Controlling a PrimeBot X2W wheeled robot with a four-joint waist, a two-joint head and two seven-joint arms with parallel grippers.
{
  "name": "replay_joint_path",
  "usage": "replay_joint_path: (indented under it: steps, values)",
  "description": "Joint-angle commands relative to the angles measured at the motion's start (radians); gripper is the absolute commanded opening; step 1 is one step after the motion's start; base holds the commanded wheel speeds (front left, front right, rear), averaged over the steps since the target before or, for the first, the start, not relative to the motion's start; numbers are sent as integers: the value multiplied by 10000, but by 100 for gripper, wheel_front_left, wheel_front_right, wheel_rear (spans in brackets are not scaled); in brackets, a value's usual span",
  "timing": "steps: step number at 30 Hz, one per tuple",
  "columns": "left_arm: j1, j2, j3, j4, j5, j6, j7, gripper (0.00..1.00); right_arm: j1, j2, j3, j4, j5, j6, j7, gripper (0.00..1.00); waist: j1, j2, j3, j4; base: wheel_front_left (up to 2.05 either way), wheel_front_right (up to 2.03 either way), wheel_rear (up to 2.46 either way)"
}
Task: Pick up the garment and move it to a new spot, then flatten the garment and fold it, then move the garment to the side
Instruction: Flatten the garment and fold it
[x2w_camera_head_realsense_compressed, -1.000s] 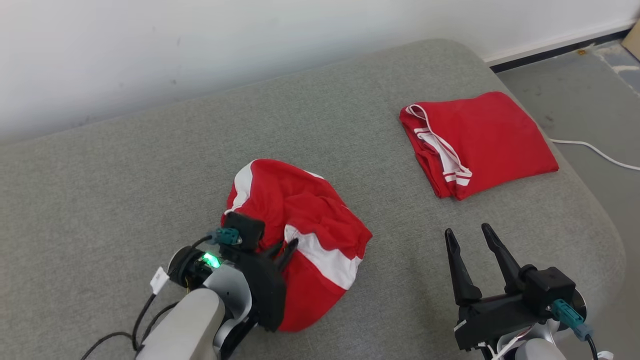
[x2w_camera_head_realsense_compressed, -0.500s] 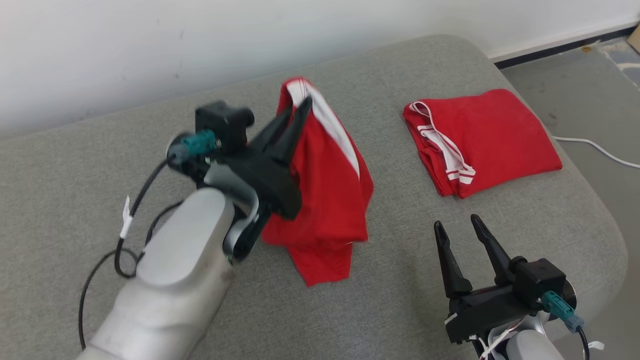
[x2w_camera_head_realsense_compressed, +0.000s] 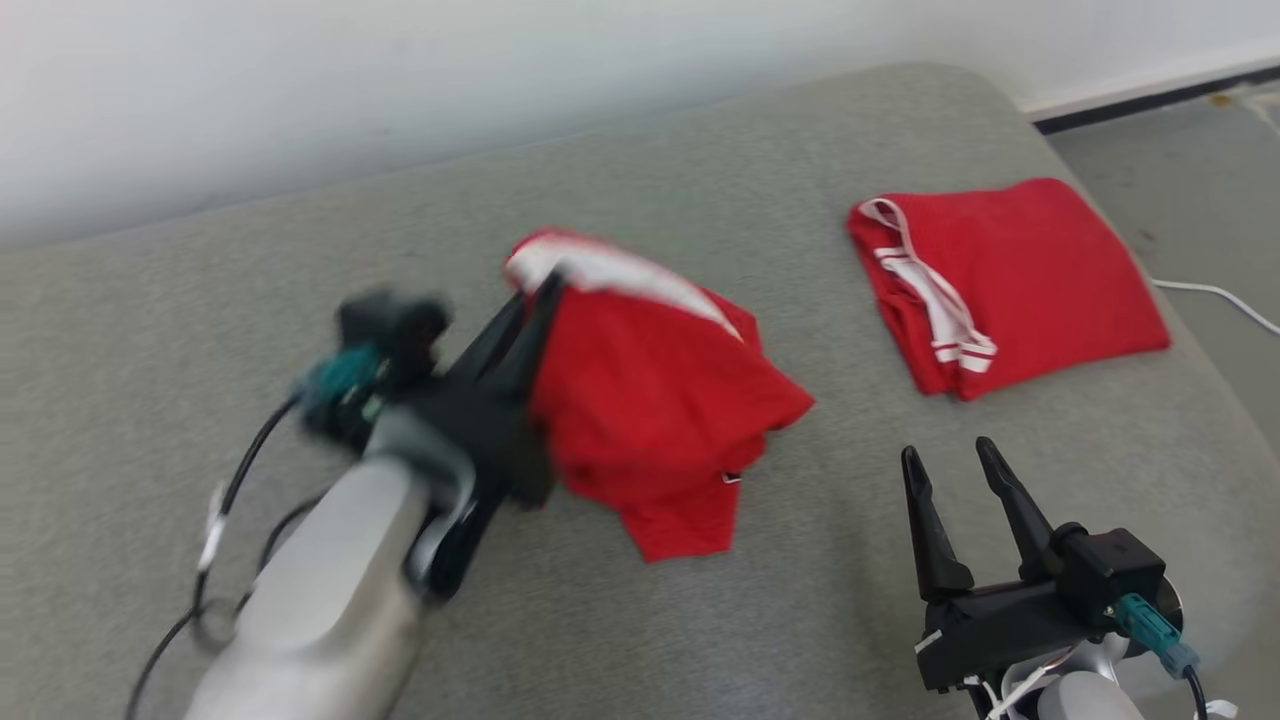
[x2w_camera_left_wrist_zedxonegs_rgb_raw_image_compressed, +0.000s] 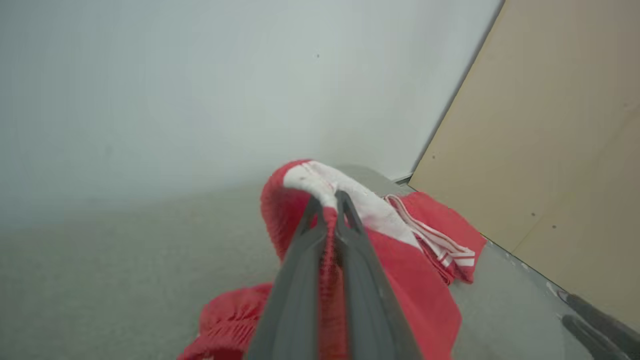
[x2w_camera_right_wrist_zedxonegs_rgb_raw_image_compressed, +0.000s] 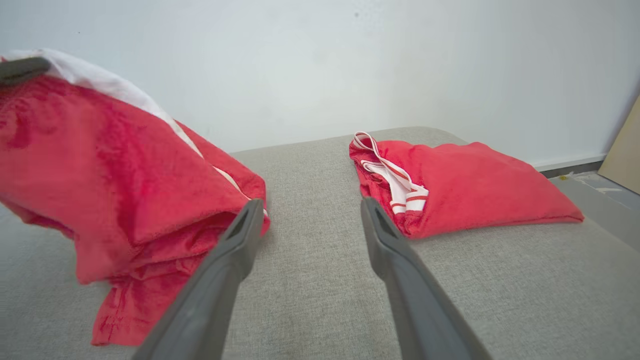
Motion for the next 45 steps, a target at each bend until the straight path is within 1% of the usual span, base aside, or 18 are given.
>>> replay_joint_path:
  steps: [1, 6, 11, 12, 13, 17, 24, 25, 26, 27, 32, 34, 37, 40, 41, 45]
  values:
    - [465, 241, 47, -248, -12, 124, -23, 0, 144, -53, -45, -22, -77, -29, -39, 100, 0, -1, 28, 537, 0, 0, 0]
    - [2267, 1453, 233, -1380, 56, 844, 86, 0, 181, -98, -48, -70, -141, -29, -41, 100, 0, -1, -12, 1263, 0, 0, 0]
    - [3515, 2256, 291, -2109, 323, 1531, 130, 0, 134, -146, 69, -30, -117, -29, -41, 100, 0, -1, -39, 1699, 0, 0, 0]
    - [3712, 2361, 299, -2137, 353, 1649, 126, 0, 111, -140, 94, -26, -121, -29, -41, 100, 0, -1, -40, 1731, 0, 0, 0]
    - [3712, 2361, 299, -2137, 353, 1649, 126, 0, 111, -140, 94, -26, -121, -29, -41, 100, 0, -1, -40, 1731, 0, 0, 0]
    - [4207, 2595, 283, -2050, 479, 1968, 56, 0, 88, -183, 175, 2, -95, -29, -41, 100, 0, -1, -53, 1793, 0, 0, 0]
    - [4618, 2791, 348, -2079, 530, 2272, -139, 0, 93, -305, 182, 15, -50, -29, -41, 100, 0, -1, -25, 1740, 0, 0, 0]
    - [4644, 2790, 401, -2105, 483, 2325, -164, 13, 91, -319, 180, 18, -47, -29, -41, 100, 0, -1, -20, 1727, 0, 0, 0]
    - [4655, 2775, 447, -2117, 432, 2336, -193, 71, 88, -324, 171, 23, -46, -29, -41, 100, 0, -1, -18, 1716, 0, 0, 0]
    - [4636, 2773, 504, -2112, 396, 2343, -247, 100, 93, -314, 160, 21, -55, -29, -41, 100, 0, -1, -14, 1706, 0, 0, 0]
    - [4813, 2518, 1129, -2350, 166, 2438, -549, 100, 151, -243, 116, 58, -93, -29, -41, 100, 0, -1, -115, 1674, 0, 0, 0]
    - [5014, 2416, 1553, -2541, 92, 2452, -606, 100, 168, -237, 98, 89, -79, -29, -41, 100, 0, -1, -187, 1682, 0, 0, 0]
    - [5456, 1999, 2584, -3278, 187, 2457, -617, 100, 211, -254, 49, 102, -76, -29, -41, 100, 0, -1, -297, 1747, 0, 0, 0]
    - [6119, 1459, 3569, -3879, 504, 2256, -622, 100, 257, -260, 5, 95, -114, -29, -41, 100, 0, -1, -389, 1837, 0, 0, 0]
    - [6415, 1043, 4297, -4261, 755, 2010, -625, 100, 284, -267, 5, 95, -138, -29, -41, 100, 0, -1, -451, 1909, 0, 0, 0]
    - [7039, 145, 5576, -4928, 1681, 1470, -624, 100, 325, -266, 54, 132, -131, -29, -41, 100, 0, -1, -569, 2032, 0, 0, 0]
